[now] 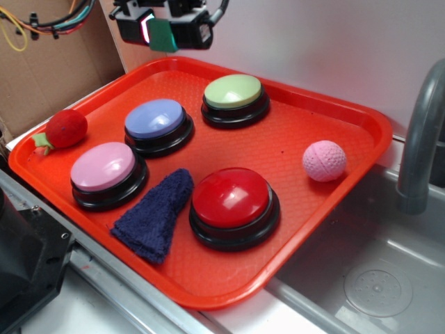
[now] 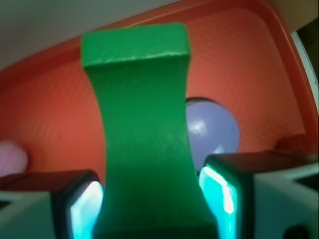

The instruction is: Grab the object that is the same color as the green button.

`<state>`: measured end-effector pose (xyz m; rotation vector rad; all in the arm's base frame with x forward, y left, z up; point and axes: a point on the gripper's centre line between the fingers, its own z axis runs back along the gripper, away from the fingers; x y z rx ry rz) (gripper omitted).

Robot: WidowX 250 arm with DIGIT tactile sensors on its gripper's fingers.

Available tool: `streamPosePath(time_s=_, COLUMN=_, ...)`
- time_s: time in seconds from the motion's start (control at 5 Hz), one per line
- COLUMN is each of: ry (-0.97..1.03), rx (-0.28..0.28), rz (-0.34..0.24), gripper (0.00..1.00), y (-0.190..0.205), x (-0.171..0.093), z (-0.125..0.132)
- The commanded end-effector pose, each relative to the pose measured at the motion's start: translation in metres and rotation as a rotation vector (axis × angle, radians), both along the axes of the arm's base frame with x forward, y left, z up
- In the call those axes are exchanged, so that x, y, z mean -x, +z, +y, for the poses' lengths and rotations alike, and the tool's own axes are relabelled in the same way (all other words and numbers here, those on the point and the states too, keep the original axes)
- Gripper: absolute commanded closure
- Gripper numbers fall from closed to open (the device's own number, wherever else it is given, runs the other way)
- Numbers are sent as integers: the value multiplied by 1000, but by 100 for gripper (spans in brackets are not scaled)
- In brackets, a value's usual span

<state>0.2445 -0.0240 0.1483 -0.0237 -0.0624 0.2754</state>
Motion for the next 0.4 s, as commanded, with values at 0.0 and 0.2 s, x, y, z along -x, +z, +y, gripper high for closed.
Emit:
streamPosePath(time_s=0.0, ry=-113, rx=8, rz=-49, gripper=100, y=11, x=31, z=-17)
streamPosePath(time_s=0.2, ry=-60, rx=7, rz=-51, gripper=100, y=11, x=35, z=-14)
